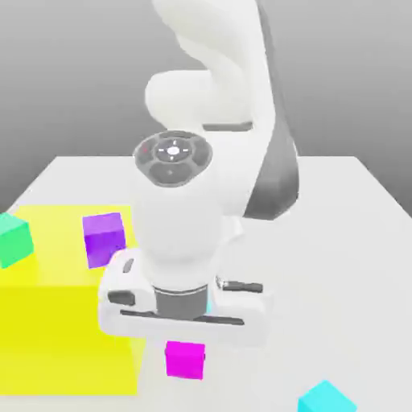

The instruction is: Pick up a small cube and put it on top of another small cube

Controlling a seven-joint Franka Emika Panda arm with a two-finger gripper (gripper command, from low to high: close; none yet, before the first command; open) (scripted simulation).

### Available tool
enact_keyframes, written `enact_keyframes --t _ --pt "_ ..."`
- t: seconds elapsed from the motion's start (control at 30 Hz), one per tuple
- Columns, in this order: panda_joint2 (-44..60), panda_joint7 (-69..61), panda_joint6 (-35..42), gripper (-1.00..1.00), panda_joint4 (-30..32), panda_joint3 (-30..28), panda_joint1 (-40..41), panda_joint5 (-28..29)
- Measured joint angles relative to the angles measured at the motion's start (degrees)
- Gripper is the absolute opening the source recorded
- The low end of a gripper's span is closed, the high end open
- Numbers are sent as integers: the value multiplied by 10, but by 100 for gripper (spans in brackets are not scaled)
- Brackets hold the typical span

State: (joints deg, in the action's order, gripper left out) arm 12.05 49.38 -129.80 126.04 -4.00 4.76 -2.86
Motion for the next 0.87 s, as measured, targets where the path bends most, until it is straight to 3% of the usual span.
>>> enact_keyframes --t 0.27,0.53,0.67,0.7,0.87 --pt "-77 57 197 -100 -131 -84 104 -22" --pt "-206 200 147 -100 -11 -94 150 35" --pt "-210 230 71 -100 54 -96 160 49" --pt "-201 230 47 100 69 -96 160 48" --pt "-201 230 47 100 69 -96 160 47"
